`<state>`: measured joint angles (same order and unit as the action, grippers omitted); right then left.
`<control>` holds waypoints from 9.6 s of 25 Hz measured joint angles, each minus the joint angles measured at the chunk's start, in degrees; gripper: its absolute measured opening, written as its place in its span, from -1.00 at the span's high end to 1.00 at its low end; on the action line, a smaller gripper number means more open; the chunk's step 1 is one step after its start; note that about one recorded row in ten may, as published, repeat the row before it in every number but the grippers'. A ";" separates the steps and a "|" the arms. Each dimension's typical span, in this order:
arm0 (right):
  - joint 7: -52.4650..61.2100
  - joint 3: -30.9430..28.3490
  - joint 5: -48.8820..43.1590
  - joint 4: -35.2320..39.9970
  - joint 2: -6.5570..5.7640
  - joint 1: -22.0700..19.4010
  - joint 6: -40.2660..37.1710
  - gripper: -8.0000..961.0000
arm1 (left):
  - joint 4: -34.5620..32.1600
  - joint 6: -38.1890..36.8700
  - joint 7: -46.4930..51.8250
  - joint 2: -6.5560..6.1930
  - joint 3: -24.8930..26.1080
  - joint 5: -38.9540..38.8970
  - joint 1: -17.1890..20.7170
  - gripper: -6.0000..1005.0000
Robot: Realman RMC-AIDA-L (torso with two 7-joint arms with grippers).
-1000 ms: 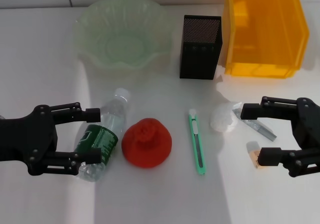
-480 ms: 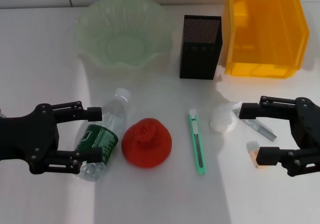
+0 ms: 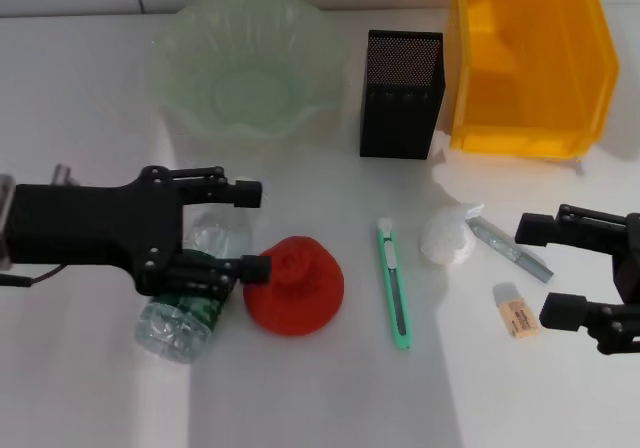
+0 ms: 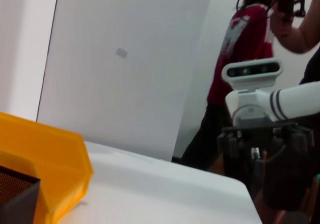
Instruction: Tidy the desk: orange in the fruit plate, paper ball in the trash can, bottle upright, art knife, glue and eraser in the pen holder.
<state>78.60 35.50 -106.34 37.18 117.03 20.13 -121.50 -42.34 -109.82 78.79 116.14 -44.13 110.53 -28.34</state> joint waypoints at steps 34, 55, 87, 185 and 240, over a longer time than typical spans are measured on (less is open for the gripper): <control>-1.25 -4.65 -0.71 -1.58 -0.14 -4.35 1.10 -0.66 | -14.51 23.92 10.39 2.91 -29.35 14.68 -6.78 -0.69; -1.26 -4.44 -0.71 -1.58 0.07 -3.86 1.96 -0.64 | -14.62 28.96 8.95 2.93 -36.33 10.74 -6.17 0.45; -5.91 -4.44 -0.70 -8.96 0.32 -3.06 2.48 -0.60 | 7.09 69.62 4.49 3.02 -20.05 -28.39 -12.98 0.60; 56.46 44.56 -40.96 42.06 2.17 17.33 28.26 0.00 | -0.01 12.14 -1.53 0.32 -15.46 -10.96 3.47 -0.69; -5.23 8.17 11.18 -2.68 0.51 -3.65 17.89 -0.75 | -42.50 18.59 71.11 2.49 -27.24 29.22 -7.23 -0.68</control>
<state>73.37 43.67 -95.17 34.49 117.55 16.47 -103.61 -84.84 -91.23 149.90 118.63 -71.36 139.75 -35.58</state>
